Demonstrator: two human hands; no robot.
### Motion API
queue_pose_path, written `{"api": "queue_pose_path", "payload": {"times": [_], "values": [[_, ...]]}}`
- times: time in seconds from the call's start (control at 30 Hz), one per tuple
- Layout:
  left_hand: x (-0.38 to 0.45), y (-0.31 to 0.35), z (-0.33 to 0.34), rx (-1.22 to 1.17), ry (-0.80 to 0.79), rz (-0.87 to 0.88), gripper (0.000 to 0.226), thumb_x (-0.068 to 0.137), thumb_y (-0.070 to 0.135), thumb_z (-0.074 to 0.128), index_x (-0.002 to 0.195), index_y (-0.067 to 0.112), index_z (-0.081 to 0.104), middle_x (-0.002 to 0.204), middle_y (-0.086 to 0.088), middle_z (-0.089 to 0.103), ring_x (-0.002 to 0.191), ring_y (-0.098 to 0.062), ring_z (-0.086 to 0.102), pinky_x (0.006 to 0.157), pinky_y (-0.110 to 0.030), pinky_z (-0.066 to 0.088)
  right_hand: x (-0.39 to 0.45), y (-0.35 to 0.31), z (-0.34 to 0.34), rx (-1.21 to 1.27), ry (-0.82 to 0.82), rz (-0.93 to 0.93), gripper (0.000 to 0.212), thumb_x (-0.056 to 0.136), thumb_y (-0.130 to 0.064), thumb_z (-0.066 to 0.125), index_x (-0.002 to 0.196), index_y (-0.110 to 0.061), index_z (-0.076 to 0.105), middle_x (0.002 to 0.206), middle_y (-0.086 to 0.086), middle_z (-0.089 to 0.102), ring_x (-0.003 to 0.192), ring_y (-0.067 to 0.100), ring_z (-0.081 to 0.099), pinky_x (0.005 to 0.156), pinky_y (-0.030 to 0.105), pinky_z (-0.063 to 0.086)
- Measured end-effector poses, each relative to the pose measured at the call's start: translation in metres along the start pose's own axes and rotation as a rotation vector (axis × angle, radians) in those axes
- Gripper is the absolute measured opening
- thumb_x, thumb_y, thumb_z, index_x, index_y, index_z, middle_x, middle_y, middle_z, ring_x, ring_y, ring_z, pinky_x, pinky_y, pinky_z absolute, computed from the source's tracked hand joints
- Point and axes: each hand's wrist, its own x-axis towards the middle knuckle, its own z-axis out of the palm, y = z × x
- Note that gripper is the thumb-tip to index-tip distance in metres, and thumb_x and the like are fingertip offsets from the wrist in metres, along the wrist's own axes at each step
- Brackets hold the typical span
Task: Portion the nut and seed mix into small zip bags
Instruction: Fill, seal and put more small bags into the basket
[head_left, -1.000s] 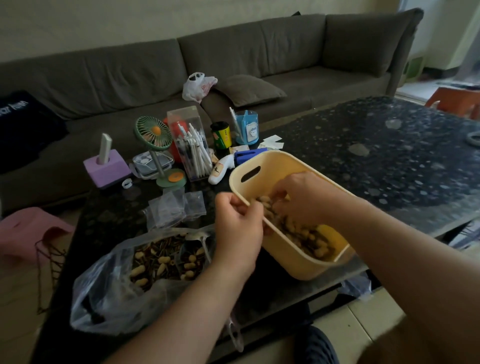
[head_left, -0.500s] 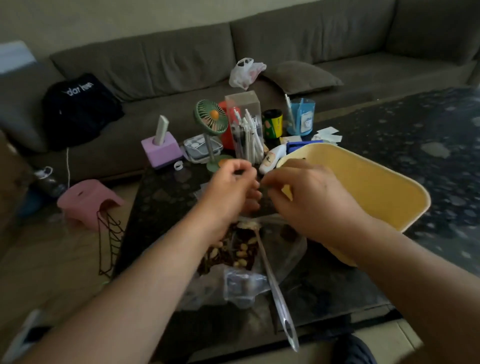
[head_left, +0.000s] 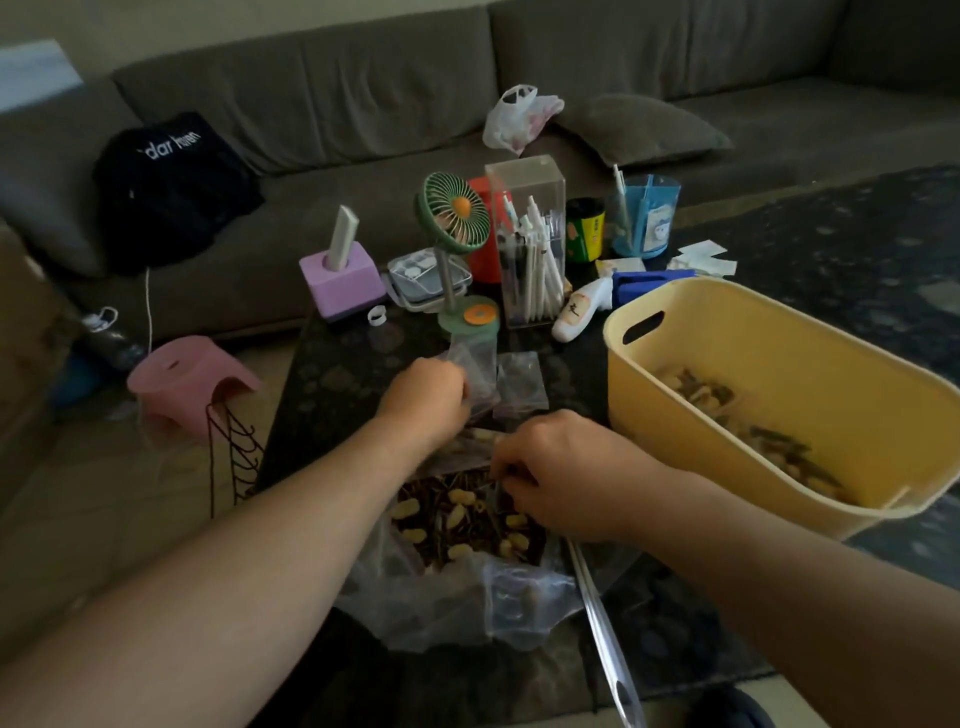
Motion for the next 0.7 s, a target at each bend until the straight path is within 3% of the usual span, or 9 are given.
{"api": "queue_pose_path", "payload": {"times": [0.13,0.27,0.4,0.47,0.53,0.57,0.7], "values": [[-0.005,-0.002,-0.008,-0.039,0.079,-0.001,0.019,0.100,0.031,0.064,0.104,0.024,0.081,0.100,0.000,0.077,0.091,-0.023,0.072,0.083,-0.043,0.063,-0.001,0.003,0.000,0.020,-0.032,0.008,0.020,0.099,-0.024,0.055,0.109,-0.027,0.073,0.099,-0.004,0.068,0.089,0.018,0.065,0.081,0.040,0.060],[-0.029,-0.006,-0.038,-0.240,0.215,-0.014,0.020,0.102,0.032,0.064,0.105,0.027,0.083,0.099,0.007,0.079,0.088,-0.013,0.071,0.083,-0.036,0.061,-0.006,0.005,-0.006,0.026,-0.030,0.036,0.022,0.100,-0.024,0.057,0.113,-0.030,0.073,0.104,-0.005,0.070,0.091,0.015,0.066,0.081,0.038,0.061],[-0.064,-0.010,-0.068,-0.508,0.313,-0.080,0.015,0.100,0.029,0.069,0.101,0.029,0.084,0.083,0.023,0.071,0.077,0.008,0.064,0.068,-0.008,0.046,-0.012,-0.001,-0.010,0.127,0.158,0.050,0.021,0.100,-0.023,0.063,0.116,-0.027,0.076,0.099,-0.015,0.071,0.083,0.001,0.063,0.077,0.014,0.054],[-0.081,-0.011,-0.074,-0.733,0.300,-0.122,0.011,0.098,0.027,0.073,0.096,0.032,0.083,0.076,0.020,0.073,0.075,0.009,0.067,0.071,-0.011,0.051,-0.012,-0.010,-0.012,0.261,0.317,0.076,0.018,0.100,-0.025,0.065,0.114,-0.028,0.076,0.096,-0.019,0.070,0.082,-0.001,0.064,0.075,0.010,0.053],[-0.099,-0.008,-0.076,-1.045,0.235,-0.154,0.014,0.096,0.019,0.075,0.088,0.027,0.083,0.076,0.006,0.078,0.073,-0.003,0.072,0.074,-0.030,0.063,-0.011,-0.021,-0.013,0.429,0.458,0.125,0.012,0.099,-0.030,0.068,0.109,-0.029,0.074,0.090,-0.016,0.070,0.082,0.001,0.065,0.073,0.016,0.055],[-0.107,-0.006,-0.076,-1.163,0.196,-0.173,0.014,0.096,0.016,0.076,0.086,0.024,0.083,0.076,0.000,0.078,0.073,-0.011,0.073,0.072,-0.033,0.064,-0.009,-0.027,-0.014,0.512,0.496,0.144,0.012,0.097,-0.035,0.069,0.108,-0.030,0.072,0.089,-0.013,0.070,0.081,0.003,0.065,0.071,0.020,0.056],[-0.136,0.002,-0.072,-1.276,0.077,-0.144,0.014,0.092,0.013,0.080,0.083,0.023,0.084,0.083,-0.002,0.080,0.076,-0.012,0.076,0.068,-0.025,0.058,-0.004,-0.044,-0.015,0.821,0.377,0.160,0.033,0.088,-0.062,0.068,0.107,-0.035,0.071,0.094,-0.005,0.074,0.087,0.013,0.072,0.079,0.046,0.063]]}}
